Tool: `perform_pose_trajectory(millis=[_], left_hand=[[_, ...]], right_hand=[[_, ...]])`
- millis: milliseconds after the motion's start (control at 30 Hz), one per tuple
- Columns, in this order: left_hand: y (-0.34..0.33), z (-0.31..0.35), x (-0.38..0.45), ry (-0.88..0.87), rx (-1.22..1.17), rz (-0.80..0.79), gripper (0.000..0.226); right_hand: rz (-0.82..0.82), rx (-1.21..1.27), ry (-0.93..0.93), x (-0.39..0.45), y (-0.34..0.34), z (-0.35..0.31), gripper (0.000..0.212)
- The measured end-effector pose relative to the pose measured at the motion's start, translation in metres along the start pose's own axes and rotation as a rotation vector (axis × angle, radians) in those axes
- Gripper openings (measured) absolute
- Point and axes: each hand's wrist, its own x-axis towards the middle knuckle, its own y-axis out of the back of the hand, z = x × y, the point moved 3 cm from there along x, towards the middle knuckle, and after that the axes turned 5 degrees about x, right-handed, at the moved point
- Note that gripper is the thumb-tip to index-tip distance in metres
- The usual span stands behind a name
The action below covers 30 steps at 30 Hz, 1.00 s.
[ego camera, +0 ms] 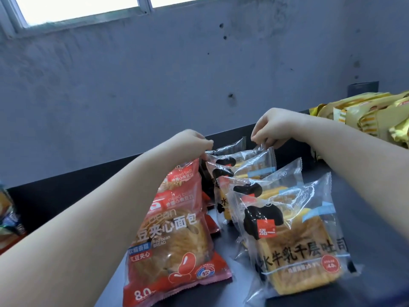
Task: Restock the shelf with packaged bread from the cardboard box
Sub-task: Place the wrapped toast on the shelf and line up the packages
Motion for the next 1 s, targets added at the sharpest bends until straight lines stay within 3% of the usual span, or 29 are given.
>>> perform_pose_trajectory(millis=[133,267,400,733,1000], left_hand=[[0.017,0.001,0.008,0.029,0.001,0.100,0.030],[0.008,-0.001,0.017,0.083,0.171,0.054,0.032],[-0.005,0.000,0.020,0.119,0.269,0.027,0.052],[-0.009,0.006,0.027,0.185,0.202,0.099,0.029],[-0.012,0.013,0.027,0.163,0.164,0.070,0.042]], right_hand=[[0.041,0.010,0.083,0.010,0.004,-0.014,0.011],[-0.030,-0.071,0.061,0.022,-0.003,-0.018,0.020],[-0.102,-0.087,0.006,0.029,-0.013,-0.014,0.026],[-0.056,0.049,-0.036,0.044,-0.023,-0.002,0.024],[-0.003,0.075,-0.063,0.044,-0.008,0.006,0.021]])
